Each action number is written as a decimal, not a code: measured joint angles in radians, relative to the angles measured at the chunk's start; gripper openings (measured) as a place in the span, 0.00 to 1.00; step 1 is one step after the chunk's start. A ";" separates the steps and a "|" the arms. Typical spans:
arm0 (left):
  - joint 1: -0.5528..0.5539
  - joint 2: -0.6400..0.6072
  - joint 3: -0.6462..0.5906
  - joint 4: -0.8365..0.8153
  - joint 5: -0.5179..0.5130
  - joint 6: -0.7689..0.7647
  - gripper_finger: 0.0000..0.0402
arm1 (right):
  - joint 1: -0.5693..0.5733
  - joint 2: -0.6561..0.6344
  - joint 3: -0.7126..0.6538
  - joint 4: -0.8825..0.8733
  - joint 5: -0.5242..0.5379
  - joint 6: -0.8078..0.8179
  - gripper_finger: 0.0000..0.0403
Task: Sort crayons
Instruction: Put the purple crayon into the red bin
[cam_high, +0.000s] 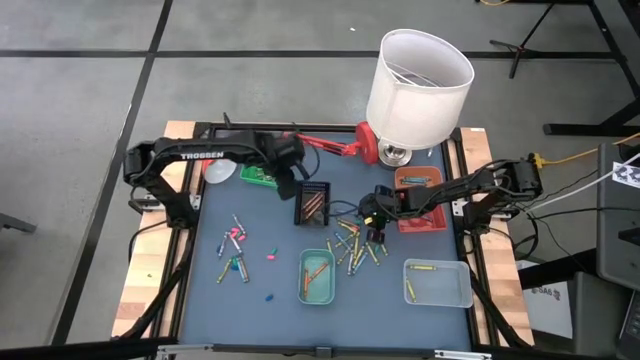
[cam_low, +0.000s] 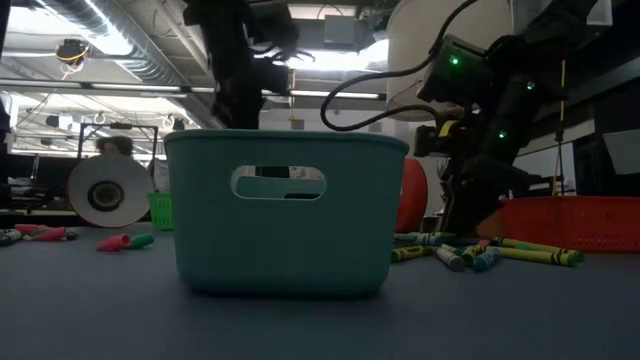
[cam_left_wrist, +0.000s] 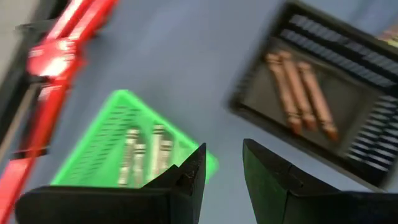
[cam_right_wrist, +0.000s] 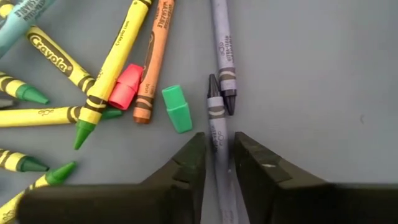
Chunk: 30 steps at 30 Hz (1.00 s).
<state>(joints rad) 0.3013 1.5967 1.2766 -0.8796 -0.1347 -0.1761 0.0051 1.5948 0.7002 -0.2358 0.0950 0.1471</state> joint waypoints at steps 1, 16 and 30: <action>-0.017 0.000 0.000 -0.001 0.012 0.000 0.22 | 0.000 0.000 0.000 0.000 -0.001 0.000 0.18; -0.294 0.000 0.000 -0.002 0.051 -0.151 0.22 | 0.000 0.001 -0.001 -0.002 -0.002 -0.001 0.05; -0.487 0.000 0.000 -0.047 0.048 -0.405 0.22 | 0.000 -0.006 0.039 -0.073 -0.037 0.000 0.04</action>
<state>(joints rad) -0.1859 1.5967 1.2766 -0.9262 -0.0865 -0.5806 0.0051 1.5883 0.7394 -0.3087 0.0581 0.1473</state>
